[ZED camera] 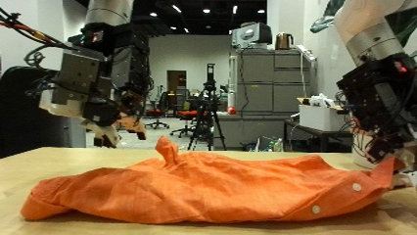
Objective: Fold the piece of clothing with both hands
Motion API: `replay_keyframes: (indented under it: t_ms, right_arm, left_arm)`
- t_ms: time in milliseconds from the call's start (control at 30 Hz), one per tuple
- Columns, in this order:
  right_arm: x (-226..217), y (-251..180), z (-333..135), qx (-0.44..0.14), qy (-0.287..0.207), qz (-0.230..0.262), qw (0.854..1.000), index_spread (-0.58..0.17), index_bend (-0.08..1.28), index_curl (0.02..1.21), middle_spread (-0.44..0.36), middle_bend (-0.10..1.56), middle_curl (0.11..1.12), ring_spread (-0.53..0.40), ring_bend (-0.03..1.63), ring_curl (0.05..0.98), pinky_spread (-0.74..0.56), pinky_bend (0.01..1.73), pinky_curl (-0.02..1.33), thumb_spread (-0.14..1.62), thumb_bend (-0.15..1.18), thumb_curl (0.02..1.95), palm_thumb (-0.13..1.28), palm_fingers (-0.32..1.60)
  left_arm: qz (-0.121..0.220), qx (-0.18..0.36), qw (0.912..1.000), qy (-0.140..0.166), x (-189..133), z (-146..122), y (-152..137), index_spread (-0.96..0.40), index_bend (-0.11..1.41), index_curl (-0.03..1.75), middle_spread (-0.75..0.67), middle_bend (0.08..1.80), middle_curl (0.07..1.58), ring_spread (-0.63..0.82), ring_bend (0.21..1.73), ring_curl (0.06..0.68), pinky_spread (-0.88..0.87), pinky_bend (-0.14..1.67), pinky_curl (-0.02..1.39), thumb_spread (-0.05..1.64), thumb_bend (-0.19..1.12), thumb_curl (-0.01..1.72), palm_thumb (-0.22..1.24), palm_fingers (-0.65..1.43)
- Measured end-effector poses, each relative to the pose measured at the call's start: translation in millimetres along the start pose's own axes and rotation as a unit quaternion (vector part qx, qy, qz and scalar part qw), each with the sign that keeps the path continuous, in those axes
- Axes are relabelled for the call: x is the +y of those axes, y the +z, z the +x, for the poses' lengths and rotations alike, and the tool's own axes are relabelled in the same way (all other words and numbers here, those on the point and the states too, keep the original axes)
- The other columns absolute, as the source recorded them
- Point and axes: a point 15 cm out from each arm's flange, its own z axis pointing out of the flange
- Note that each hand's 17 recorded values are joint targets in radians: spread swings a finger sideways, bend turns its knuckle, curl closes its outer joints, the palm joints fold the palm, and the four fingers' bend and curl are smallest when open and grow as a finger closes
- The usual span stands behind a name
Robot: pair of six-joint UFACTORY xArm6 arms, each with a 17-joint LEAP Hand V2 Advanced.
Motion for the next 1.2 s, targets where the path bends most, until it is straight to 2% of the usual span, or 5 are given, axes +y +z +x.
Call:
replay_keyframes:
  t_ms: [267, 467, 633, 900, 1200]
  right_arm:
    - [28, -44, 6, 0.008, 0.011, 0.027, 1.000, -0.248, 1.03, 0.90, -0.129, 1.32, 0.82, -0.235, 1.34, 0.763, -0.29, 1.14, 0.94, 0.92, 0.19, 0.88, 1.19, 1.05]
    - [19, -84, -21, 0.031, -0.019, 0.058, 0.998, -0.247, 1.02, 0.91, -0.128, 1.32, 0.82, -0.236, 1.33, 0.772, -0.29, 1.12, 0.97, 0.93, 0.18, 0.93, 1.18, 1.05]
    - [-2, -132, -61, 0.042, -0.057, 0.107, 0.992, -0.245, 1.03, 0.91, -0.127, 1.31, 0.82, -0.237, 1.32, 0.777, -0.29, 1.11, 1.00, 0.94, 0.18, 0.98, 1.17, 1.07]
    - [-30, -186, -108, 0.068, -0.100, 0.157, 0.980, -0.245, 1.02, 0.92, -0.126, 1.31, 0.82, -0.238, 1.32, 0.787, -0.30, 1.09, 1.03, 0.94, 0.17, 1.04, 1.17, 1.07]
    - [-67, -234, -193, 0.096, -0.186, 0.196, 0.958, -0.245, 1.02, 0.92, -0.125, 1.32, 0.82, -0.240, 1.30, 0.796, -0.31, 1.07, 1.05, 0.93, 0.15, 1.09, 1.17, 1.08]
  left_arm:
    - [0.005, 0.010, 0.9999, -0.007, 23, -4, 16, 0.18, 0.14, 0.23, 0.35, 0.18, 0.27, 0.57, 0.42, 0.219, 0.52, 0.29, 0.32, 1.21, -0.02, 0.36, 0.54, -0.05]
    - [0.000, 0.023, 0.9995, -0.022, 41, -15, 37, 0.18, 0.15, 0.23, 0.35, 0.18, 0.27, 0.57, 0.42, 0.219, 0.52, 0.28, 0.32, 1.21, -0.02, 0.36, 0.53, -0.05]
    - [-0.005, 0.035, 0.9987, -0.036, 49, -26, 69, 0.18, 0.15, 0.23, 0.35, 0.19, 0.27, 0.57, 0.43, 0.221, 0.52, 0.28, 0.32, 1.21, -0.02, 0.36, 0.52, -0.04]
    - [-0.003, 0.042, 0.9974, -0.058, 50, -44, 96, 0.18, 0.15, 0.23, 0.34, 0.19, 0.28, 0.56, 0.43, 0.223, 0.52, 0.28, 0.32, 1.21, -0.02, 0.36, 0.52, -0.03]
    - [-0.007, 0.062, 0.9954, -0.072, 54, -62, 120, 0.18, 0.15, 0.24, 0.32, 0.19, 0.29, 0.55, 0.43, 0.224, 0.52, 0.28, 0.32, 1.22, -0.02, 0.36, 0.53, -0.03]
